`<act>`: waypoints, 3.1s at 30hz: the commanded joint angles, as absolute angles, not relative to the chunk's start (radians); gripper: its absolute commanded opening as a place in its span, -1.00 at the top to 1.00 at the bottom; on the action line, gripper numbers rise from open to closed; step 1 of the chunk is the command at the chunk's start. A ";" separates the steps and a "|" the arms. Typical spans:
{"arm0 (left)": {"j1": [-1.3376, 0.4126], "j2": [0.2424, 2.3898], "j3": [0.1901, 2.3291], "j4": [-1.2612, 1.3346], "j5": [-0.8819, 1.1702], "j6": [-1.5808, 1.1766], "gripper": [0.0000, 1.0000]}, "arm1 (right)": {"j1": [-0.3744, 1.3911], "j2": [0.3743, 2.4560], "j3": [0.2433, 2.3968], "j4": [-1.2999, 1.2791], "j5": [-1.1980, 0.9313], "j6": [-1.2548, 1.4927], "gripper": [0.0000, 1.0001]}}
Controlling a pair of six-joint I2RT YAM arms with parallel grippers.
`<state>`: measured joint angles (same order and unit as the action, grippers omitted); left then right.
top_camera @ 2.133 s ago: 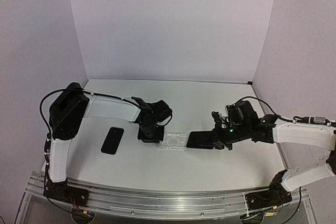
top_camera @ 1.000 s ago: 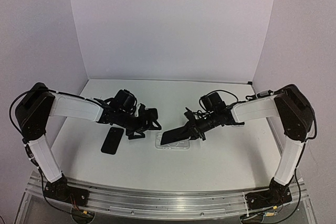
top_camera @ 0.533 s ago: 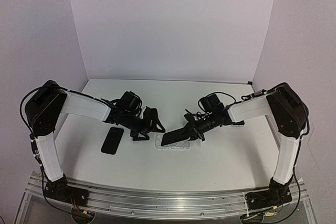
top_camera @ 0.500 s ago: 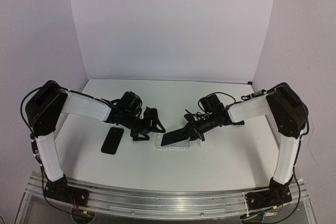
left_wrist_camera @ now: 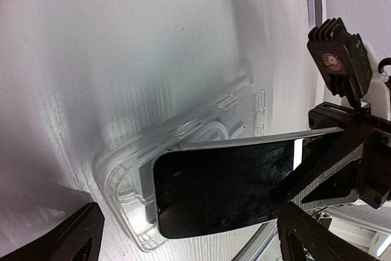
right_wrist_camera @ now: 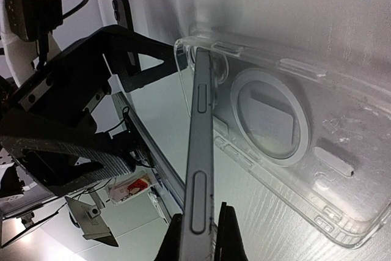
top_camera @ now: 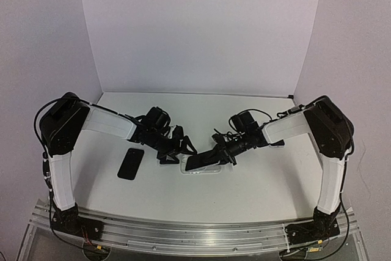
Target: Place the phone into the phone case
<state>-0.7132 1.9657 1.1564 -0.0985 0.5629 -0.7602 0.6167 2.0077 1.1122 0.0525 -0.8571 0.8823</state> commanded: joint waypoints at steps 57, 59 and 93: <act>-0.795 1.966 1.163 -0.110 0.400 -0.881 -0.99 | 0.600 1.808 1.111 -0.280 -0.485 0.813 0.10; -0.796 1.961 1.162 -0.110 0.401 -0.879 -0.99 | 0.600 1.796 1.120 -0.330 -0.455 0.792 0.06; -0.879 1.959 1.192 -0.151 0.379 -0.860 -0.99 | 0.602 1.987 1.308 -0.492 -0.348 0.554 0.01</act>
